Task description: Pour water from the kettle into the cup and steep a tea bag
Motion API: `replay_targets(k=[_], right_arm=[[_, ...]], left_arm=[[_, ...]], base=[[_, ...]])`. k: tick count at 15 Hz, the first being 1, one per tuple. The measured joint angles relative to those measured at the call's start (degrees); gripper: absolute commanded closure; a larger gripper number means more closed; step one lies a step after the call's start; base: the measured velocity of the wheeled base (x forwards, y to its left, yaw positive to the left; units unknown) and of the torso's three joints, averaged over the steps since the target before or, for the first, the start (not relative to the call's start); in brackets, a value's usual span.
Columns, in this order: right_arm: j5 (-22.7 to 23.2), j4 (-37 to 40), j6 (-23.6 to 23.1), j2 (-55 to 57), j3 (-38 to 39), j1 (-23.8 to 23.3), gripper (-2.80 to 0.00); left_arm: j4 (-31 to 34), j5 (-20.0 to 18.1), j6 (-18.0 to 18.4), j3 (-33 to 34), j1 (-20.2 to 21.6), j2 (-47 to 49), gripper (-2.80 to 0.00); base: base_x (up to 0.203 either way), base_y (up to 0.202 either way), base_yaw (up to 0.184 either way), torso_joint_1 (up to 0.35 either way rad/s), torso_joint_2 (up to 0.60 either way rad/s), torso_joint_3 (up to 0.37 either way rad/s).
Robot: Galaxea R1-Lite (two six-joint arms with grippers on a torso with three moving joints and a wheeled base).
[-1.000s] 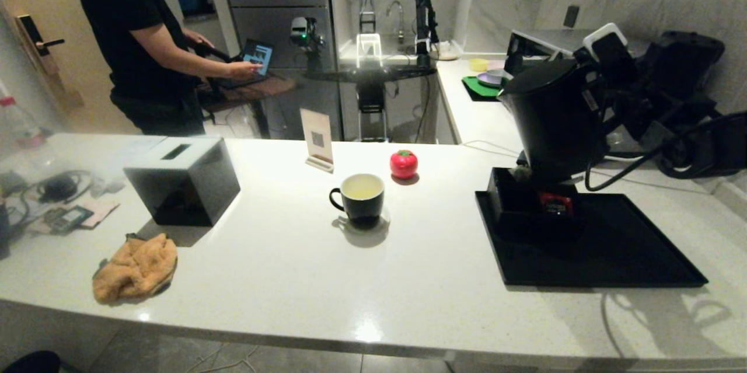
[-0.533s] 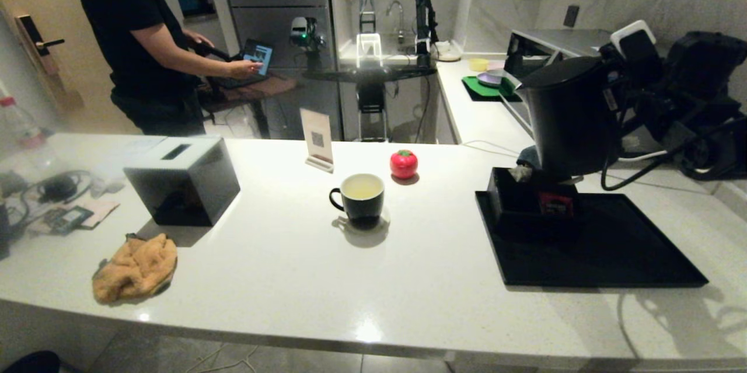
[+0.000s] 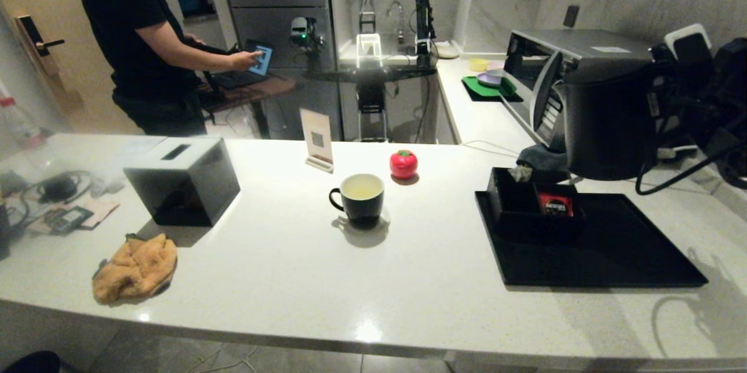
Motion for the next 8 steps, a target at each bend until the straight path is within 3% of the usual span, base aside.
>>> replay_targets(k=[8], right_arm=[[0.0,-0.3,5.5,-1.6,2.6,-4.4,0.00]], left_arm=[[0.0,0.0,0.0,0.0,0.0,0.0,0.00]], base=[[0.000,0.000,0.000,0.000,0.00,0.000]])
